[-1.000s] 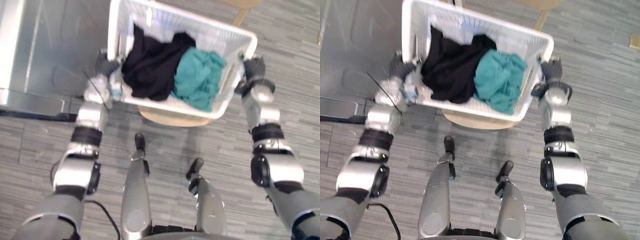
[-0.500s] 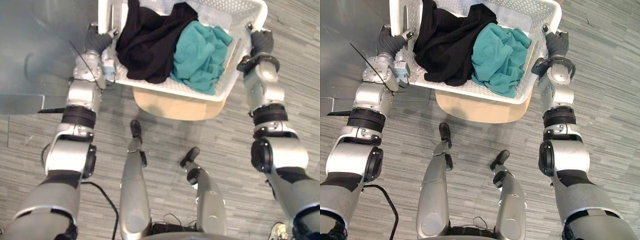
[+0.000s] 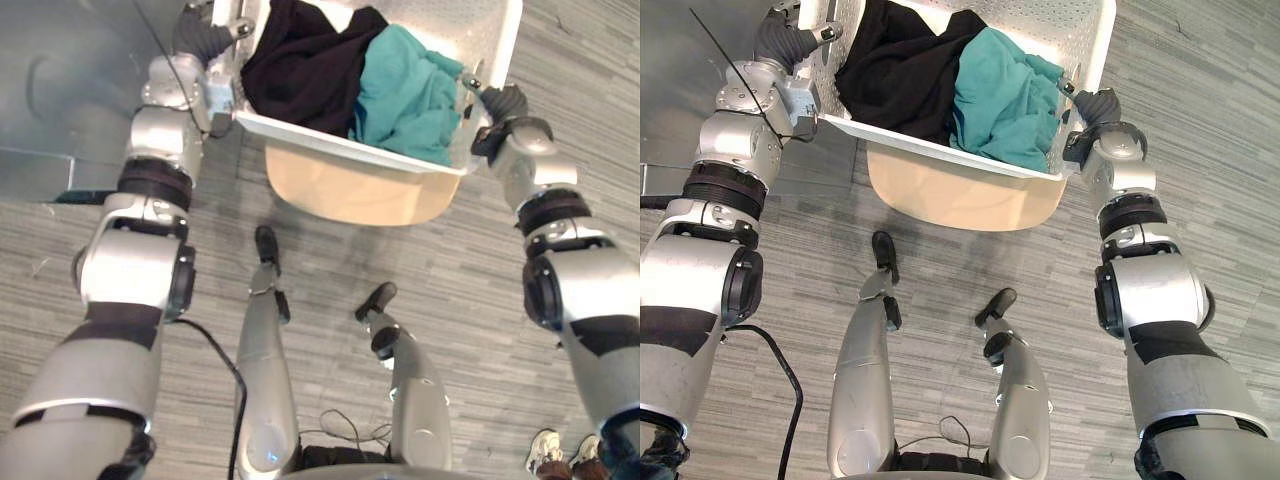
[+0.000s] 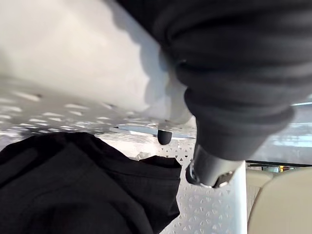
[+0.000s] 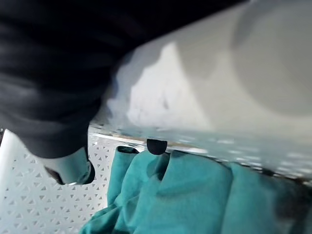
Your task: Pick up the laundry basket with both hands and put the clothes into the washing machine.
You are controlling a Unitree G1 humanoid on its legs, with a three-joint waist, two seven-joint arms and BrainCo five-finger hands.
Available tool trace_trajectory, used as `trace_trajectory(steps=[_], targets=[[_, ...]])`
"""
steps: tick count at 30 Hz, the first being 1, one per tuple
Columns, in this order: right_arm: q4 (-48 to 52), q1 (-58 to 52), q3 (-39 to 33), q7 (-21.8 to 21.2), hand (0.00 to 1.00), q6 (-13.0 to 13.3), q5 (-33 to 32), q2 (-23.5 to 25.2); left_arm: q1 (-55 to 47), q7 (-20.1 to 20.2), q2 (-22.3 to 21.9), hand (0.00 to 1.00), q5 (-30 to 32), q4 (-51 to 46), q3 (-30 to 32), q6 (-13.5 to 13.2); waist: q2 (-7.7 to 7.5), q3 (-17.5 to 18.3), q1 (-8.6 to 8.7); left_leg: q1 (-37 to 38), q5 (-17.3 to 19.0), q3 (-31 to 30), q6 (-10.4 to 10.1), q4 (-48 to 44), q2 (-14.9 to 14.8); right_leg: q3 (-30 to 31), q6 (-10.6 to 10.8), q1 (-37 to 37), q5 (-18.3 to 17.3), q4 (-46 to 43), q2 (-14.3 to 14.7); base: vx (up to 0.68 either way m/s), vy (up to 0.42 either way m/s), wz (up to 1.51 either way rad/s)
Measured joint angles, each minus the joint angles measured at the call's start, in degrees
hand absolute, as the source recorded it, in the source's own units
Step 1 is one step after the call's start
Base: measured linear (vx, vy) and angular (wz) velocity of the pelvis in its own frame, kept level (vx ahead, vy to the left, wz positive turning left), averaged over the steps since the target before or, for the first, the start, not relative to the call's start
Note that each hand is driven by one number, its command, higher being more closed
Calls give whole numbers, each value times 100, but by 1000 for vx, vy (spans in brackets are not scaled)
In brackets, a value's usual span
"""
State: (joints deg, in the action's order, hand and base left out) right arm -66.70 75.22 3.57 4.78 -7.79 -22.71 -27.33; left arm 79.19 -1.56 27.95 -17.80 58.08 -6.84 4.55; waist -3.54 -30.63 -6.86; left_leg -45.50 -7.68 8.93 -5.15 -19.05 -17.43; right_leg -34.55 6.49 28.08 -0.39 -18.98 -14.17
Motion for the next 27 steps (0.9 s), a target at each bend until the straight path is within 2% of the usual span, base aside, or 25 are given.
trace_trajectory(steps=[2, 10, 15, 18, 21, 24, 26, 27], targets=[[-6, 0, 191, -10, 0, -3, 22, -4, 23, 11, 54, 0, 9, 0, -1, 12, 0, 0, -5, 0, -1, -9, 1, -5, -21, -16, -50, 10, -38, -36, 4, 7, -44, -1], [-123, -42, 121, -234, 0, -108, 78, -4, 67, 13, 181, 0, 207, 21, 181, 149, 0, 0, 2, 174, -3, 3, 6, -98, -57, 8, -158, -6, -118, -410, -104, 8, -18, -1], [-21, -328, -341, -295, 0, -161, 78, -20, -199, 10, 200, 0, 196, -67, 268, 152, 7, 4, -3, 800, 49, 112, 81, -82, -4, 42, -136, -493, -317, -576, -210, 8, -35, 4], [313, -656, -603, -387, 0, -149, 79, -166, -562, -6, 202, 0, 132, -561, 197, 172, 16, 10, 13, 1216, 71, 202, 104, 17, 67, 57, -78, -864, -499, -591, -265, -16, -53, 8], [557, -1087, -846, -402, 0, -138, 80, -382, -660, 0, 271, 0, 60, -1148, 148, 55, 41, 23, 18, 1713, 108, 283, 124, 253, 158, 43, -21, -1262, -624, -621, -315, -13, -45, 15], [902, -1590, -1186, -524, 0, -122, 88, -495, -1011, 137, 442, 0, 199, -1711, -61, -121, 153, 278, -5, 2050, 117, 490, 124, 329, 187, 148, 9, -1464, -717, -670, -398, 36, -51, 0], [1044, -1884, -1347, -634, 0, -108, 144, -564, -1210, 247, 476, 0, 401, -1749, -228, -131, 247, 512, -1, 2094, 95, 511, 133, 326, 184, 139, 9, -1515, -716, -657, -395, 80, -36, -5], [1124, -1968, -1449, -641, 0, -109, 163, -568, -1255, 302, 476, 0, 498, -1749, -264, -129, 255, 518, -1, 2151, 95, 518, 133, 326, 182, 137, 9, -1567, -716, -656, -395, 87, -39, 4]])
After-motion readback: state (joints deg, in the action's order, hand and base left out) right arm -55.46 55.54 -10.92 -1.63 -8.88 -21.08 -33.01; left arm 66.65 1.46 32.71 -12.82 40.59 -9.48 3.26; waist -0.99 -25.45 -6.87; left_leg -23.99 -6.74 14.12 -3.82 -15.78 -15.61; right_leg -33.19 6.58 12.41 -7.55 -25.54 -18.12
